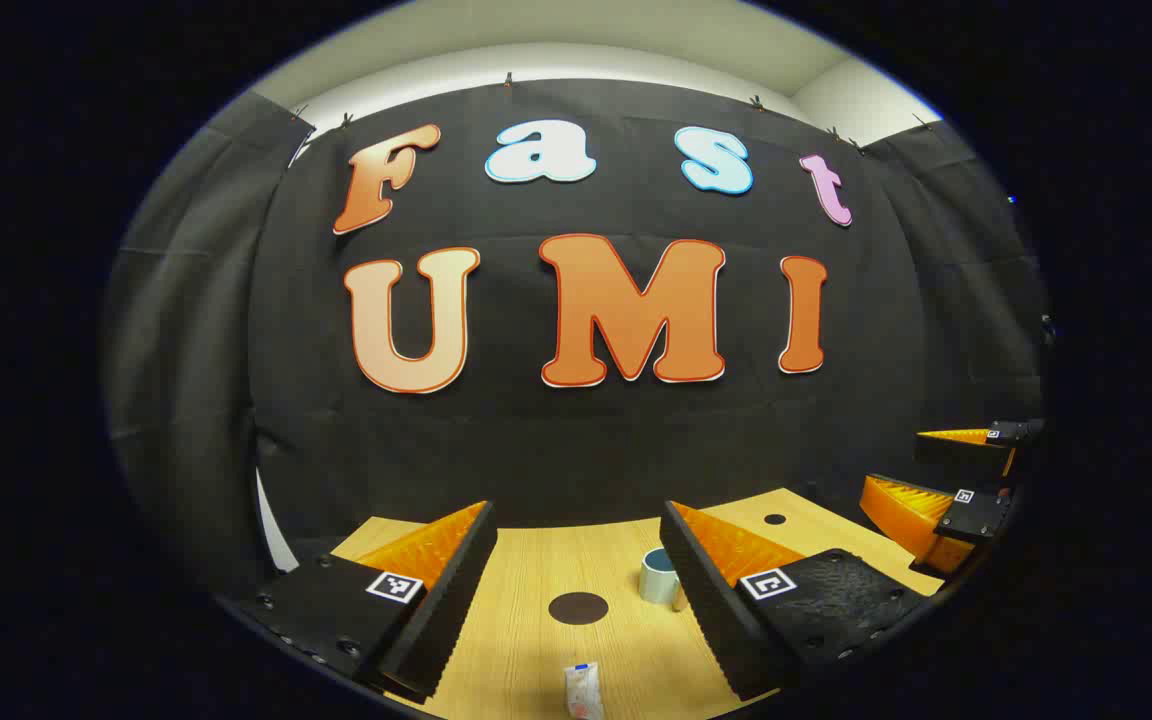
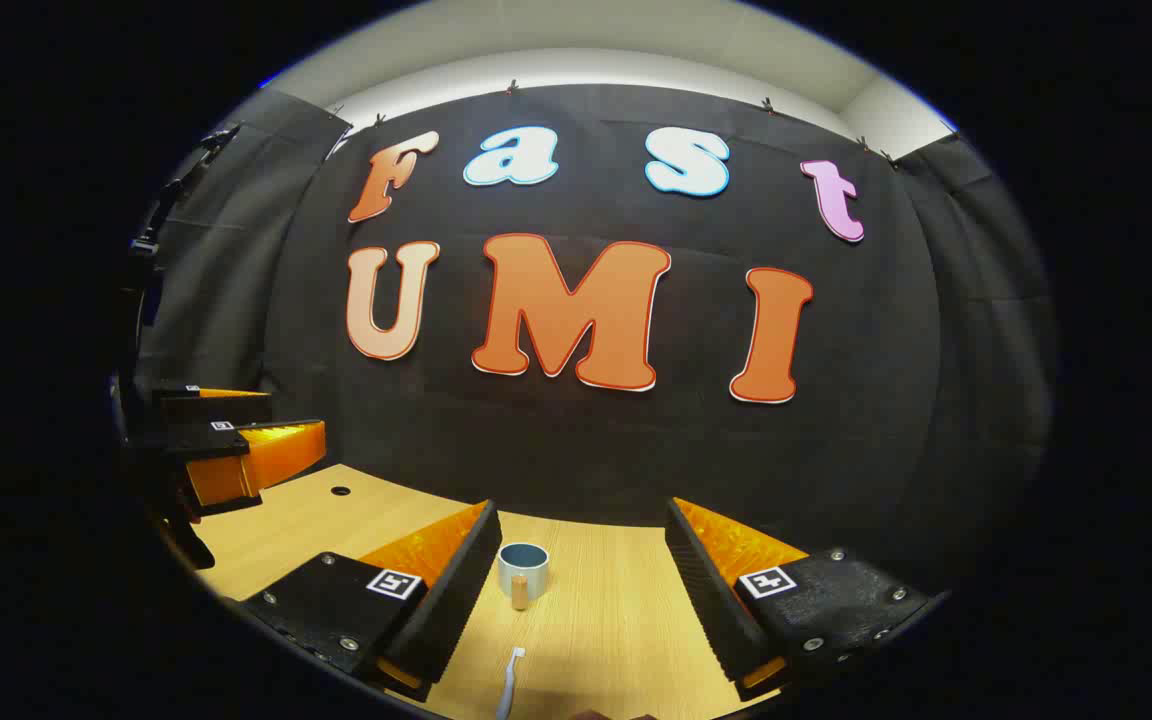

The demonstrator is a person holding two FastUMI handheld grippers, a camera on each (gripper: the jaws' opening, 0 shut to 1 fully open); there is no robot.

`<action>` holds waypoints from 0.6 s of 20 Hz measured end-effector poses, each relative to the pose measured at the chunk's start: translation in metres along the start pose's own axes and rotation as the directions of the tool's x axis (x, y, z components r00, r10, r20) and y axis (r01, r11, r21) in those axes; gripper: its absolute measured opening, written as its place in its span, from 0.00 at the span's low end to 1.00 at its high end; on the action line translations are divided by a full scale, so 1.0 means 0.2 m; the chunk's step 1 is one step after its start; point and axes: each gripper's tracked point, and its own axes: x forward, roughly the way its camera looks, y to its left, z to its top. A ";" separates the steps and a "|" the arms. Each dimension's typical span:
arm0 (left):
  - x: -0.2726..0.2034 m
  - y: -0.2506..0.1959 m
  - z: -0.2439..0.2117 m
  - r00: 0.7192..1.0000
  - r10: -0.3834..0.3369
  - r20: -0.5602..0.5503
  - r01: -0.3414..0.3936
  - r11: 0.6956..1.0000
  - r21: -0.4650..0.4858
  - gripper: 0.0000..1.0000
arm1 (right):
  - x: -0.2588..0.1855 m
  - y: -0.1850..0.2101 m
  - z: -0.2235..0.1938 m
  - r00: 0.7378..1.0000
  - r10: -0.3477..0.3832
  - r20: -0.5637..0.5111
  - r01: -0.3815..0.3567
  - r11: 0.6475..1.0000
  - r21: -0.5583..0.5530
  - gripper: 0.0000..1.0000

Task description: Put the toothbrush and toothpaste on the desktop into the cup, then pick up the cup and place it on the coaster on the desktop.

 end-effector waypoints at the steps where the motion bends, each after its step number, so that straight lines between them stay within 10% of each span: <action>1: 0.02 0.01 -0.02 1.000 -0.018 -0.006 0.018 1.000 0.001 0.99 | 0.01 0.01 0.00 1.000 -0.020 -0.002 0.020 1.000 -0.001 0.99; 5: 0.09 0.05 -0.05 0.997 -0.082 -0.005 0.082 0.997 0.004 0.99 | 0.04 0.00 -0.04 0.992 -0.123 -0.032 0.122 0.992 -0.026 0.99; 12: 0.12 0.06 0.00 0.998 -0.053 0.016 0.053 0.999 0.007 0.99 | 0.04 0.02 -0.03 0.995 -0.087 -0.041 0.085 0.995 -0.045 0.99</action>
